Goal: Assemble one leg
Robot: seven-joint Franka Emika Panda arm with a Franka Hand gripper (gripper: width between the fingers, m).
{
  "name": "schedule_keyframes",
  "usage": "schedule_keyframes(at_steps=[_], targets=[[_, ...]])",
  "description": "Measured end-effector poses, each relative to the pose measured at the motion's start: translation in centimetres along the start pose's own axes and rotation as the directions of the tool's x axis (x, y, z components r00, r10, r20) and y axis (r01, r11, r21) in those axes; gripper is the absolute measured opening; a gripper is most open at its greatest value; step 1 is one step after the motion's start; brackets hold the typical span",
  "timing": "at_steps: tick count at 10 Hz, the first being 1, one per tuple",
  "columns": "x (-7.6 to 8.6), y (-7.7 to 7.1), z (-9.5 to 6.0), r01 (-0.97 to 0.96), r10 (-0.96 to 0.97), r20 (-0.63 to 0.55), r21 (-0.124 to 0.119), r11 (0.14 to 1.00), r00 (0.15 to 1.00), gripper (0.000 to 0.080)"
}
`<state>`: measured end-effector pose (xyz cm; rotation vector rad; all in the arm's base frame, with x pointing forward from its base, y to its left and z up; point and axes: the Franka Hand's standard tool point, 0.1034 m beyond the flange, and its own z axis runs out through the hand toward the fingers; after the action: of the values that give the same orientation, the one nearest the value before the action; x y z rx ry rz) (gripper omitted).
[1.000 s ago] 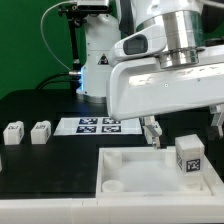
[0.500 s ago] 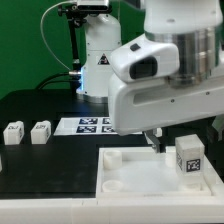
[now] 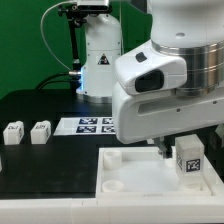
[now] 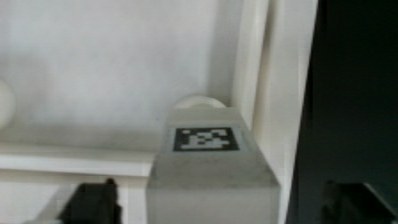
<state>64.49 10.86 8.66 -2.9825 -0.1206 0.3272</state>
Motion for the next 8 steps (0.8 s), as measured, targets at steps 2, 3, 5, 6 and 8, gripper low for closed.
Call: schedule_keyframes(at_steps=[2, 3, 5, 6, 8], targets=[[0.0, -0.3, 0.0, -0.217, 0.217, 0.002, 0.007, 0.976, 0.976, 0.0294], [0.0, -0.4, 0.1, -0.306, 0.306, -0.002, 0.008, 0.952, 0.952, 0.0294], [-1.1, -0.8, 0.5, -0.573, 0.575, -0.1, 0.055, 0.818, 0.812, 0.0294], [-1.6, -1.2, 0.7, -0.676, 0.682, -0.107, 0.091, 0.731, 0.724, 0.0294], [-1.1, -1.6, 0.7, -0.853, 0.871, -0.064, 0.176, 0.49, 0.487, 0.0294]])
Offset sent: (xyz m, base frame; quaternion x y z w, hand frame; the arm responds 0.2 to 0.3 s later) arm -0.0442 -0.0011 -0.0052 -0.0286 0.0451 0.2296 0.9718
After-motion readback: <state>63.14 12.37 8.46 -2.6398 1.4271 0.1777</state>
